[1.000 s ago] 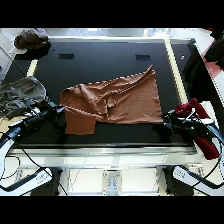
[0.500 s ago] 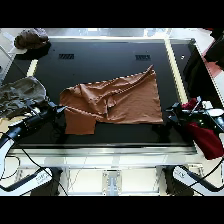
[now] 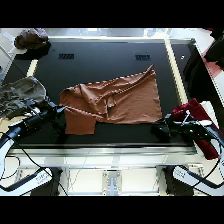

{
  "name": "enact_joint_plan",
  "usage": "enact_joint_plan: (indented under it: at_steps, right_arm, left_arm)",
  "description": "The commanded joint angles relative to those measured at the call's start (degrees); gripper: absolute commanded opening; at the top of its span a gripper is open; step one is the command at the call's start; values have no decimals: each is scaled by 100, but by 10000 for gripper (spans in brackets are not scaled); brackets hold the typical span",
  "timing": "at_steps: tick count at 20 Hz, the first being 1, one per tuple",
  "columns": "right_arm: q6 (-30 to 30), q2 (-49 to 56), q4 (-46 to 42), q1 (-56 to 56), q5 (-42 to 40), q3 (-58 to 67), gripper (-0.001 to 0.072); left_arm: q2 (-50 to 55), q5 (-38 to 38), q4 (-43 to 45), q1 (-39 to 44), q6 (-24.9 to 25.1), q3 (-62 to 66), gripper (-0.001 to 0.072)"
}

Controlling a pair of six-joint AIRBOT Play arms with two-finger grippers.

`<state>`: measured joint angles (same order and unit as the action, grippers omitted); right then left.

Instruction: Fold the shirts.

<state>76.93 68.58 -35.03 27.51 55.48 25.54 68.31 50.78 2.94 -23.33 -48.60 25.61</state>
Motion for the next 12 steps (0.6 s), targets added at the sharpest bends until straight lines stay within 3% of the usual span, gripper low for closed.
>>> enact_joint_plan:
  at_steps: [1,3,4,8,10,12]
  right_arm:
    - [-767,334,1300,-4,-380,-190,484]
    - [-758,374,1438,-4,-732,-190,478]
    - [-706,374,1432,-4,-896,-190,434]
    - [-584,372,1611,-4,-1104,-184,53]
    - [-1174,345,1705,-4,-822,-28,15]
    - [-1952,205,1744,-4,-52,413,13]
  left_arm:
    - [-2,0,2,4,2,4,10]
    - [-2,0,2,4,2,4,9]
    - [-2,0,2,4,2,4,10]
    - [-4,0,-2,2,4,4,9]
    - [-55,0,-7,0,17,13,9]
    - [-367,31,-2,-13,420,90,8]
